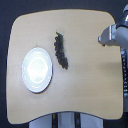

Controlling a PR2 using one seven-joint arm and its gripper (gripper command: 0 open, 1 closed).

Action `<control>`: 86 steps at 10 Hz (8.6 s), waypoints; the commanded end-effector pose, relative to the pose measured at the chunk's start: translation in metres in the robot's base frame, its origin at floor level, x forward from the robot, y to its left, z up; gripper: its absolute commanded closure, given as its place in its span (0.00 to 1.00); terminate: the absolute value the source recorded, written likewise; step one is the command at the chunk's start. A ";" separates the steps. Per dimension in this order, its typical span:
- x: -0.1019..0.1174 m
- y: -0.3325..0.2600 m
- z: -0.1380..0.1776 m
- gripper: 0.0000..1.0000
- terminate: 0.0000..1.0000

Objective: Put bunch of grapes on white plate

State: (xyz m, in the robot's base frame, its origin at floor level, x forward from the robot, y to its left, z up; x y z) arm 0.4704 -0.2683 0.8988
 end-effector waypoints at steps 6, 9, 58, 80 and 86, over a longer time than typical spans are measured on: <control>0.048 0.171 -0.010 0.00 0.00; 0.064 0.218 -0.026 0.00 0.00; 0.069 0.262 -0.128 1.00 0.00; -0.042 0.405 -0.012 1.00 0.00; -0.040 0.446 -0.052 1.00 0.00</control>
State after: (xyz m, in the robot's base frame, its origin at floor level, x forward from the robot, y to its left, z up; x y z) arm 0.4209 0.1493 0.8737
